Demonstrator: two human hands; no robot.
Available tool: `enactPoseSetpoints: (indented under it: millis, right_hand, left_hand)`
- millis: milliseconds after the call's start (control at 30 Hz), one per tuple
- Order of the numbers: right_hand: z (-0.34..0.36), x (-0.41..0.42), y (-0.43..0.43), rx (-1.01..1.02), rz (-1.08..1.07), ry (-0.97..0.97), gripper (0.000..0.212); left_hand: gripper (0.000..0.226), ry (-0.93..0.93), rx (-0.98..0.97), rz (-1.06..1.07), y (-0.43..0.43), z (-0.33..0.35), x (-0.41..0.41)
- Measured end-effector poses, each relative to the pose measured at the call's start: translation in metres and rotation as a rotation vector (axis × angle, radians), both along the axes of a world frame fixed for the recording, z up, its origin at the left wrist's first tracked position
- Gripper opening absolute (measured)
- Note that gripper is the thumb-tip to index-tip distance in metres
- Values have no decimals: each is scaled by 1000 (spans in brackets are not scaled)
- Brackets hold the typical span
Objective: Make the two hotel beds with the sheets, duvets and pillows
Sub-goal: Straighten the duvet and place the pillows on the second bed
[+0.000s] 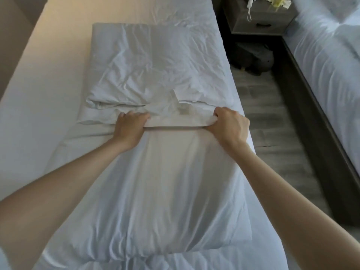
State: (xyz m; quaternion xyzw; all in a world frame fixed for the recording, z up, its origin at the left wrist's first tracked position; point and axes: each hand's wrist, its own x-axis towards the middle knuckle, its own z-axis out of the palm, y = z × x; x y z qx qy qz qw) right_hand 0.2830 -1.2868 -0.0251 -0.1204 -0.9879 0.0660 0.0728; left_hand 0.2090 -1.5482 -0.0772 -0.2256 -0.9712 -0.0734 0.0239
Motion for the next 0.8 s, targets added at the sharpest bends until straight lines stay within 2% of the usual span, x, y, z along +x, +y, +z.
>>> enactPoseSetpoints:
  millis: [133,233,333,400,467,633,733,800]
  right_hand:
    - [-14,-49,13,-127,41,51,21]
    - [-42,-44,24,-351,-14,-39,50]
    - [-71,2,30,-523,-272,-72,72]
    - [-95,38,27,-704,-503,-272,88]
    - [-113,60,22,-829,-567,-417,102]
    - [-121,52,20,-858,-526,-344,71]
    - [-110,53,23,-880,-529,-139,55]
    - [-91,50,30,-764,-579,5,57]
  left_hand:
    - [31,-49,8,207,16,5,-38]
    - [28,-140,-28,384,22,-14,-47]
    - [28,-212,-40,468,20,-41,-46]
    - [29,-235,0,509,20,-51,-45]
    - [29,-239,9,511,24,-56,-48]
    - [21,-236,107,519,32,-56,-48]
    - [20,-218,204,529,35,-43,-48]
    - [25,-148,245,539,37,-27,-56]
